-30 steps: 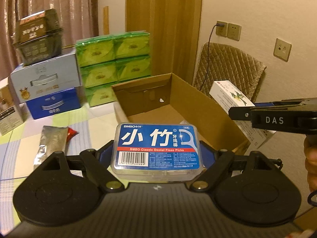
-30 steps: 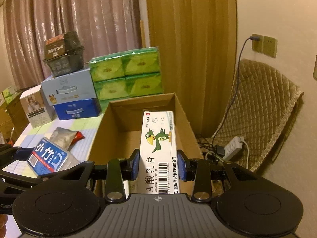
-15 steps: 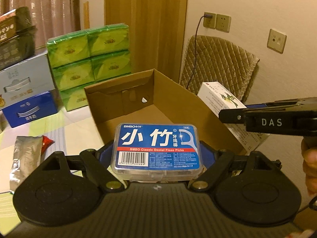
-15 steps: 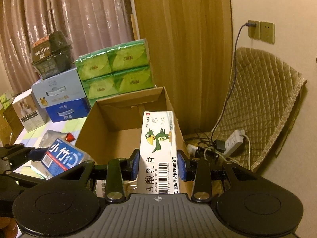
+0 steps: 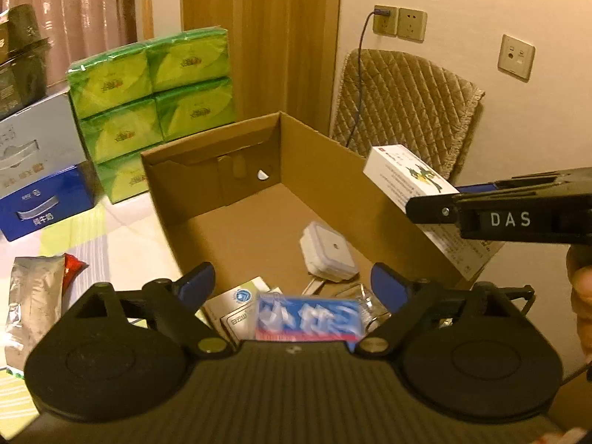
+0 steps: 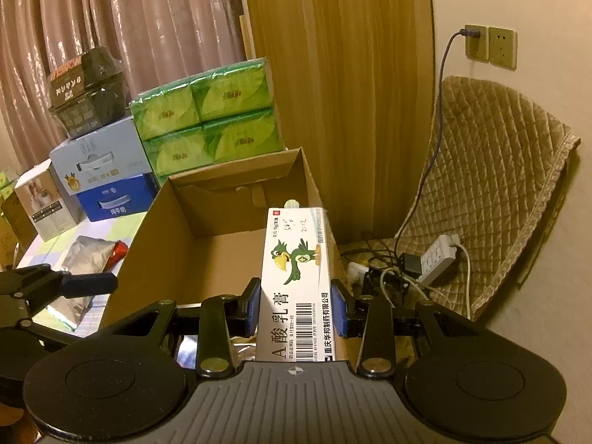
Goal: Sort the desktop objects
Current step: 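Lower the floss box with the left tool while the right tool lowers the cream box into the cardboard box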
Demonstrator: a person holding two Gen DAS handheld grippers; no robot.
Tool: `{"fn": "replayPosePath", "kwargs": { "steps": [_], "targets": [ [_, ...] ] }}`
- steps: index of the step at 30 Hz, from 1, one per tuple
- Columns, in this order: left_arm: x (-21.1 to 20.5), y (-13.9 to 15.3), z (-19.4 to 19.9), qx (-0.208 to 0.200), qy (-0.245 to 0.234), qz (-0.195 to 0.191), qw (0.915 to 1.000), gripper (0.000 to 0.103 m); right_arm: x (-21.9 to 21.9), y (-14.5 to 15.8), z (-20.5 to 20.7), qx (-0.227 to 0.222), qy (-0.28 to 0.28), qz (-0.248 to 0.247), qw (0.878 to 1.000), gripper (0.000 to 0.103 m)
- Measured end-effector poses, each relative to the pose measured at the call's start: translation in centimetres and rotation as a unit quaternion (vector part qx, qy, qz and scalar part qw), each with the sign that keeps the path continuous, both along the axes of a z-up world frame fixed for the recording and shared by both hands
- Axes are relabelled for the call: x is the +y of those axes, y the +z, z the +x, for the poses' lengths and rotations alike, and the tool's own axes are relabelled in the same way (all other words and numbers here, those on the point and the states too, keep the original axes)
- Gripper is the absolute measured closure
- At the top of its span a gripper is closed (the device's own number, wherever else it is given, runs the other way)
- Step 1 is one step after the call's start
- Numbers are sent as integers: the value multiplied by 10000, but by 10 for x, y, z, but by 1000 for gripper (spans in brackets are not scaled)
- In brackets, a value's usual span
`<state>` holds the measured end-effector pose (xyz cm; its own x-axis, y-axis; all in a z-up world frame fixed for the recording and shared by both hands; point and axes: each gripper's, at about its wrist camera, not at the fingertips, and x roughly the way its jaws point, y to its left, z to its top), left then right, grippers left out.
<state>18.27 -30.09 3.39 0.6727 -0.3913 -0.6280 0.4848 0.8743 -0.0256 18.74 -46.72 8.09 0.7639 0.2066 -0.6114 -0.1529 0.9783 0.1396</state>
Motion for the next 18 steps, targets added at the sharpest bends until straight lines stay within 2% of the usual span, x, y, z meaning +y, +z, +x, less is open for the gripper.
{"fn": "replayPosePath", "kwargs": {
  "steps": [10,18],
  "targets": [
    [32,8,-11,-85,302,-226,9992,14,9,0,0,35,68,-15,10000,68],
    [45,12,-18,-132,394,-266,9988,14,19,2,4,-12,158,-16,9999,68]
  ]
}}
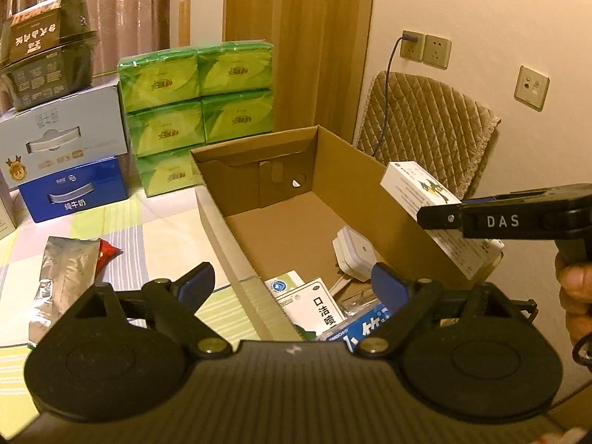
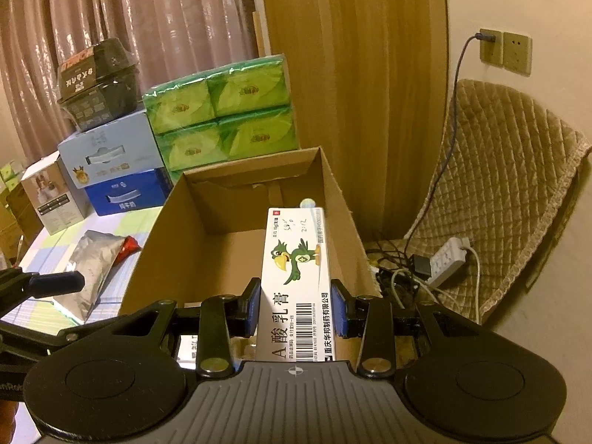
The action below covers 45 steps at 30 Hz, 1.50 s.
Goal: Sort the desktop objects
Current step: 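Lower the floss box with the left tool while the right tool lowers the cream box into the cardboard box, then open both tools to release the boxes and withdraw from the cardboard box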
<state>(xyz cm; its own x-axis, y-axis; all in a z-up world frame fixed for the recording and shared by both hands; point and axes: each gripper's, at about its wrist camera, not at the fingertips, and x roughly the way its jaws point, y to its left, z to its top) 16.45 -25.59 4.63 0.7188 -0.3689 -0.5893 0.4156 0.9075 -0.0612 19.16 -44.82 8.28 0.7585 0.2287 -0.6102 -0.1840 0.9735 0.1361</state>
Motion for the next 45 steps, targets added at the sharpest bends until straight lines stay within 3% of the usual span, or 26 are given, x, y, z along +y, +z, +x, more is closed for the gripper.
{"fn": "replayPosePath", "kwargs": {
  "steps": [7,17,37,45],
  "targets": [
    [10,-5,-5,72,87,-53,9999,14,-6,1,1,-100,-152,310,9994,58],
    [26,-3,-16,121,225,-66,9997,14,-3,3,-23,-21,-173,189,9997,54],
    [58,21,-69,95,443,28,9990,9,30,29,-77,-42,35,-65,10000,8],
    [82,25,-90,102,606,28,9981,7,49,41,-93,-105,196,-74,9997,2]
  ]
}}
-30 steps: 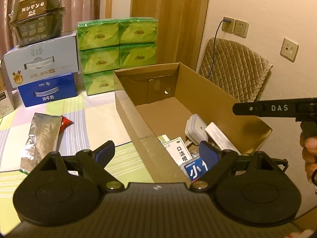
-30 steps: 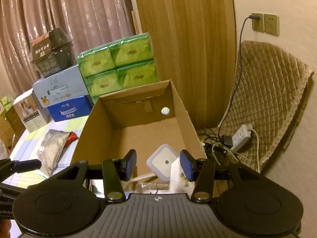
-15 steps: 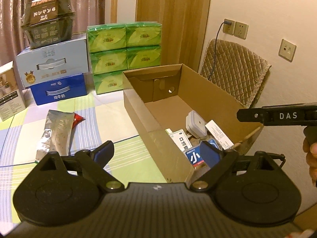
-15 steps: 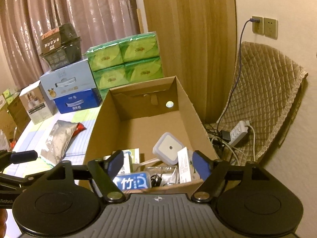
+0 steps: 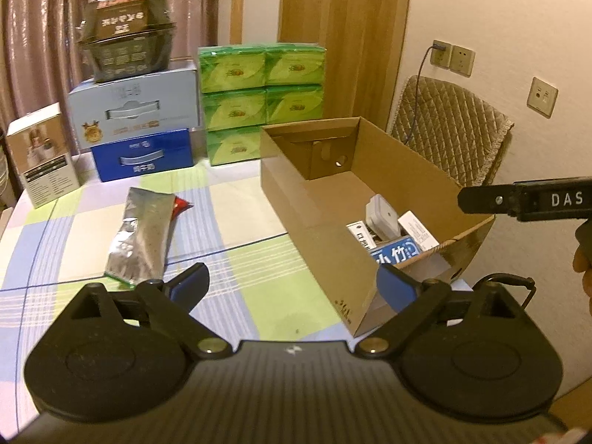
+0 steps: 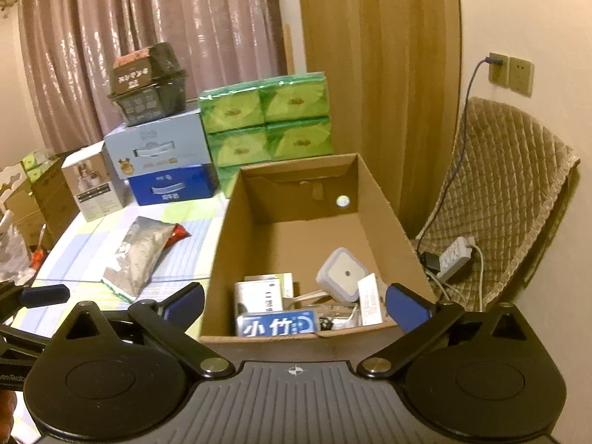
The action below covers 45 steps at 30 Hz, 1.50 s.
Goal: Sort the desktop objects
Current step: 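Open both tools to release the boxes and withdraw from the cardboard box, then move both open tools back over the table toward the foil bag and red packet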
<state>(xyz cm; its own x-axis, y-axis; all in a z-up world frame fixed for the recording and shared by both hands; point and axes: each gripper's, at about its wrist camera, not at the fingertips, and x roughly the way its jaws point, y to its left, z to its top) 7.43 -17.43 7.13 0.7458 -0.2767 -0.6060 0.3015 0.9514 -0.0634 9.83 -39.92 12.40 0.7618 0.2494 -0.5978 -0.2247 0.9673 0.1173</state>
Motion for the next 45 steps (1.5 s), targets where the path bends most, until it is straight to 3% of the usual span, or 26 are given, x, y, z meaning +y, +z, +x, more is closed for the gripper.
{"fn": "replayPosePath", "kwargs": {
  "steps": [24,45],
  "targets": [
    [131,-13,-45,113,1115,177,9935,4,98,12,-24,44,894,256,9957,2],
    [173,-37,-34,339,1403,178,9894,4,154,-21,-11,460,1246,371,9905,2]
  ]
}}
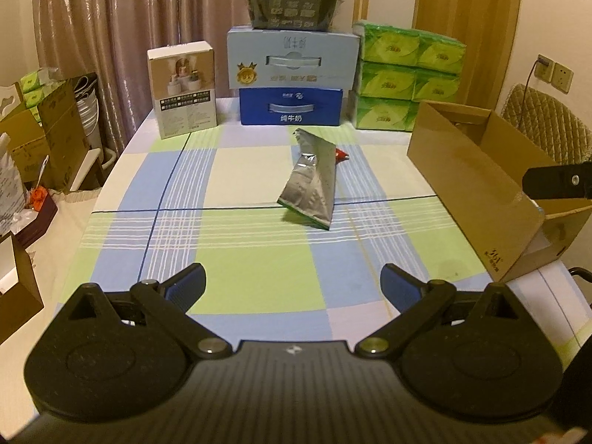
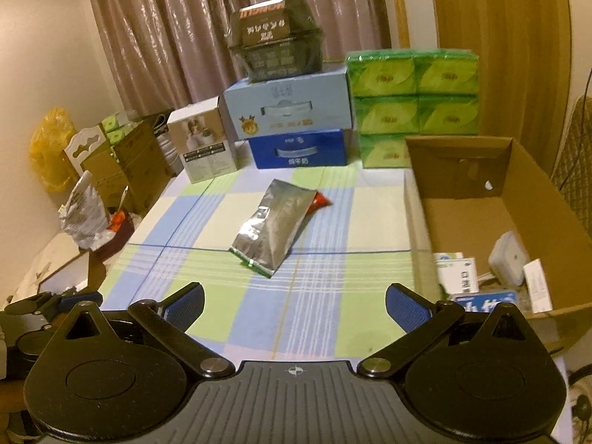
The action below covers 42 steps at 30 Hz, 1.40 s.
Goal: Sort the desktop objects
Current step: 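Move both open tools back over the table toward the foil bag and red packet, then grasp the silver foil bag with the left tool while the right tool grasps the red candy packet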
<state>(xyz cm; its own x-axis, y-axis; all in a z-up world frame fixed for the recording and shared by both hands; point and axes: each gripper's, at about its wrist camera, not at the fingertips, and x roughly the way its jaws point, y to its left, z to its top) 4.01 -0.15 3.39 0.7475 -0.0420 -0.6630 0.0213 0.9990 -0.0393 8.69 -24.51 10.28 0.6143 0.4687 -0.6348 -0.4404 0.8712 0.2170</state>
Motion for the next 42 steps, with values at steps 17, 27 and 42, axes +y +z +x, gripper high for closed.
{"fn": "replayPosePath", "kwargs": {
  "steps": [17,27,42],
  "targets": [
    [22,-46,69,321,55,-32,9995,4,46,-67,76,563,-191,193,9980,2],
    [19,-65,121,249,-36,52,9997,5,52,-97,128,765,-399,292,9958,2],
    [-10,-89,198,155,-451,246,9986,5,48,-120,188,848,-772,315,9929,2]
  ]
}}
